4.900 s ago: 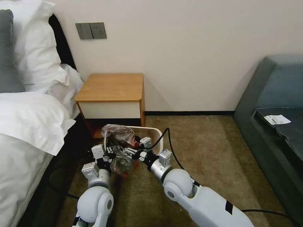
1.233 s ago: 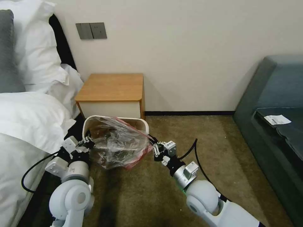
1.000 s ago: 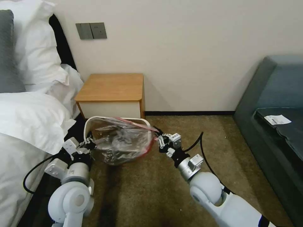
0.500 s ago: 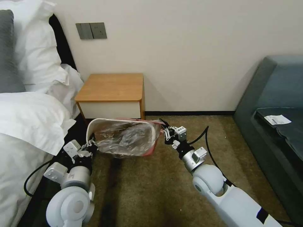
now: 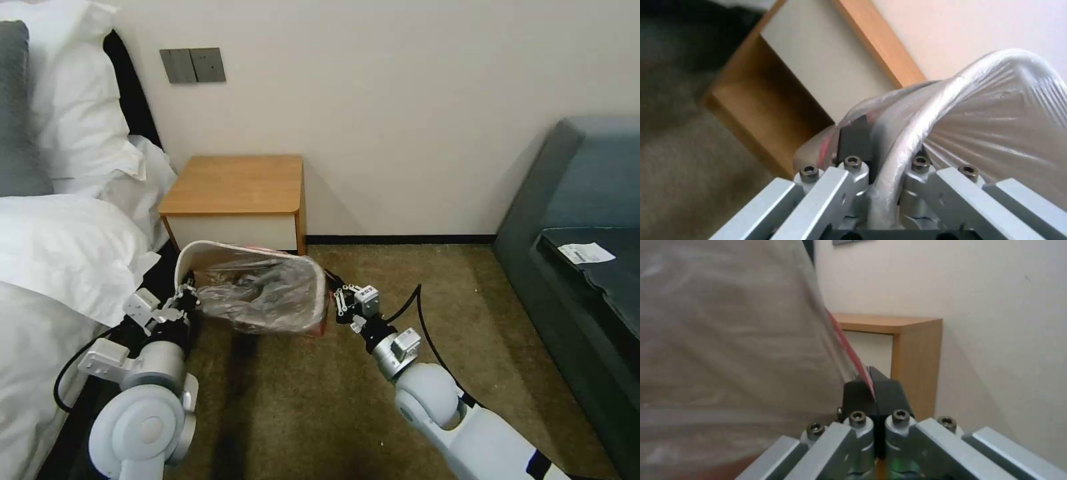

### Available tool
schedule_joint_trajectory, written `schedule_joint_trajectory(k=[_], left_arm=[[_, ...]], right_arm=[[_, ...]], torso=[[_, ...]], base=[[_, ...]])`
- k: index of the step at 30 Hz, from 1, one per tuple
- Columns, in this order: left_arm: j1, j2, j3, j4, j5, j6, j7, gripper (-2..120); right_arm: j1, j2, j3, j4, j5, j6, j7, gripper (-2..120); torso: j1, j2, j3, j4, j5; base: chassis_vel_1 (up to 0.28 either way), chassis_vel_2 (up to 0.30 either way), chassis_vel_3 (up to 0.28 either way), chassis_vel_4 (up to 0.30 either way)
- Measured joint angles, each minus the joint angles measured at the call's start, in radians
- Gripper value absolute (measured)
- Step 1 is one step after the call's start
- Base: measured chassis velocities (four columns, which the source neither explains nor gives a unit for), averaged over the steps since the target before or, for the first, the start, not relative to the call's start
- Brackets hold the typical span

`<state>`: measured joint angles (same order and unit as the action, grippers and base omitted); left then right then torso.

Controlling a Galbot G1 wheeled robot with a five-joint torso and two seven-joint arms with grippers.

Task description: Pick up the garbage bag from the table and place it over the trash can.

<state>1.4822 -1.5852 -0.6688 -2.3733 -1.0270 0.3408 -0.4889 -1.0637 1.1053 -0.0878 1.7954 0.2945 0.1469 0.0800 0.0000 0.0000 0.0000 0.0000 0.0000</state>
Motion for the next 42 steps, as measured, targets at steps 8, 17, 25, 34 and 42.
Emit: schedule_joint_trajectory(k=[8,17,25,34,42], left_arm=[[0.014,-0.002,0.005,-0.024,-0.058,0.017,-0.018,5],[0.038,-0.011,0.036,-0.048,-0.105,0.022,-0.021,7],[0.059,-0.011,0.046,-0.077,-0.152,0.042,-0.025,8],[0.059,-0.005,0.042,-0.079,-0.150,0.047,-0.025,8],[0.027,0.012,0.029,0.004,-0.014,0.036,-0.002,7]], right_arm=[[0.017,0.027,0.009,-0.069,-0.026,0.021,0.000,0],[0.045,0.059,0.005,-0.131,-0.040,0.026,0.008,0],[0.069,0.084,0.001,-0.200,-0.051,0.040,0.010,0],[0.082,0.092,0.002,-0.234,-0.063,0.048,0.019,0],[0.048,0.070,0.014,-0.146,-0.109,0.041,0.055,23]], torso=[[0.000,0.000,0.000,0.0000,0.0000],[0.000,0.000,0.000,0.0000,0.0000],[0.000,0.000,0.000,0.0000,0.0000],[0.000,0.000,0.000,0.0000,0.0000],[0.000,0.000,0.000,0.0000,0.0000]], base=[[0.000,0.000,0.000,0.000],[0.000,0.000,0.000,0.000],[0.000,0.000,0.000,0.000],[0.000,0.000,0.000,0.000],[0.000,0.000,0.000,0.000]])
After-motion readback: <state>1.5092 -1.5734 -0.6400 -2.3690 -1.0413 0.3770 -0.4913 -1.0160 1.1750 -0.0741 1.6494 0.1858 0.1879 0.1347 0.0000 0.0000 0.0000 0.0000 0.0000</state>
